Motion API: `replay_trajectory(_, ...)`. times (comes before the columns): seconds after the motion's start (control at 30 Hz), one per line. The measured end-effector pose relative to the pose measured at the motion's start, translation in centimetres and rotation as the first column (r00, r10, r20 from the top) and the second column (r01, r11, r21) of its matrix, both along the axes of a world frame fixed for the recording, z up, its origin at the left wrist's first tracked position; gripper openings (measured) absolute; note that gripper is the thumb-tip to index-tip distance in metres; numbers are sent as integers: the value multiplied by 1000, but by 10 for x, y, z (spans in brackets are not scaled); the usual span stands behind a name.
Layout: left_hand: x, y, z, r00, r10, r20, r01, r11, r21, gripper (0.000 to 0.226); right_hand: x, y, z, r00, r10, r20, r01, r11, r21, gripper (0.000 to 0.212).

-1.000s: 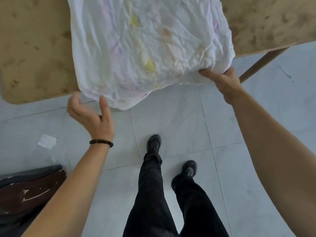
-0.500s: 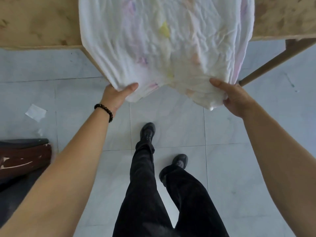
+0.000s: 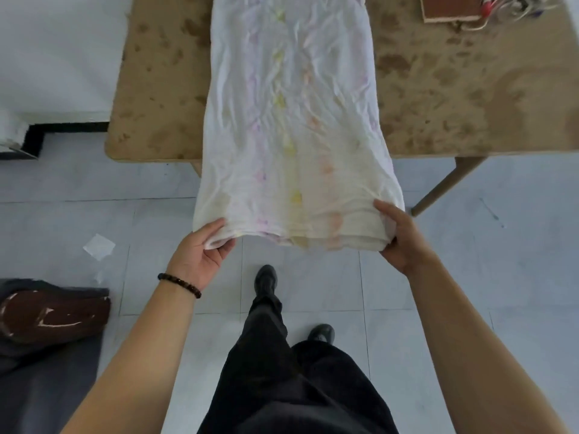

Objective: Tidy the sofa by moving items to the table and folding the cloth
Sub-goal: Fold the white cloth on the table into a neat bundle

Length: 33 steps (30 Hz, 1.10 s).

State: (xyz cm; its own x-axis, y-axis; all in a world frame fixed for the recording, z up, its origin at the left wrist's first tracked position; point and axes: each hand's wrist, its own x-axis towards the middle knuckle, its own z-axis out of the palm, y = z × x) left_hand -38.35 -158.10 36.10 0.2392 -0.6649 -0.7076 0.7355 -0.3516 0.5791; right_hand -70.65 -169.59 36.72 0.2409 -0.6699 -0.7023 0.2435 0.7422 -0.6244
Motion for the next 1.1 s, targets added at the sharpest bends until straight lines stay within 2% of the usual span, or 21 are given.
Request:
replay_trajectory(0.1, 0, -1, 35, 991, 124, -58, -124, 992, 14, 11, -9, -3, 32, 997, -68, 26, 69, 996, -61, 38)
replay_trajectory(0.23, 2, -6, 53, 997, 48, -51, -45, 996, 74, 26, -11, -10, 47, 993, -30, -112, 24, 998, -52, 35)
replay_trajectory(0.3, 5, -15, 61, 996, 67, -60, -60, 992, 110, 24, -9, -20, 53, 982, -59, -178, 52, 998, -41, 27)
replay_trajectory(0.37, 11, -33, 68, 991, 122, -56, -114, 985, 132, 18, -7, -37, 56, 978, -118, -171, 112, 993, -47, 21)
replay_trajectory(0.53, 44, -113, 77, 986, 145, -76, -138, 986, 89, 18, 14, -112, 57, 968, -196, -156, 185, 979, -81, 16)
replay_trajectory(0.67, 80, -203, 70, 965, 227, -131, -203, 964, 174, 26, 48, -192, 53, 956, -177, -235, 181, 984, -5, 11)
replay_trajectory(0.73, 97, -250, 56, 965, 241, -105, -216, 954, 208, 30, 68, -233, 47, 963, -161, -215, 175, 984, 46, 6)
replay_trajectory(0.83, 114, -311, 37, 955, 285, -77, -268, 946, 182, 34, 100, -287, 37, 966, -241, -98, 249, 965, 78, 15)
replay_trajectory(0.87, 117, -326, 31, 956, 284, -70, -271, 950, 153, 39, 109, -301, 33, 956, -289, -47, 292, 952, 87, 32)
replay_trajectory(0.9, 118, -339, 26, 973, 228, -14, -224, 965, 135, 51, 115, -313, 25, 948, -317, -28, 319, 942, 103, 52)
replay_trajectory(0.97, 115, -355, 17, 974, -13, 225, -27, 984, 175, 88, 128, -326, 12, 950, -247, -192, 262, 964, 54, 76)
replay_trajectory(1.0, 111, -357, 11, 903, -148, 403, 70, 977, 202, 97, 135, -324, 7, 919, -162, -360, 167, 986, -18, 81)
replay_trajectory(1.03, 106, -354, 4, 765, -268, 585, 170, 961, 219, 97, 139, -318, 0, 835, -62, -547, 5, 994, -105, 81)
replay_trajectory(1.07, 100, -349, -7, 566, -356, 744, 274, 932, 238, 90, 144, -310, -6, 690, 18, -723, -216, 959, -182, 76)
replay_trajectory(1.1, 94, -343, -17, 338, -391, 856, 369, 892, 262, 80, 147, -301, -16, 522, 44, -852, -441, 869, -225, 66)
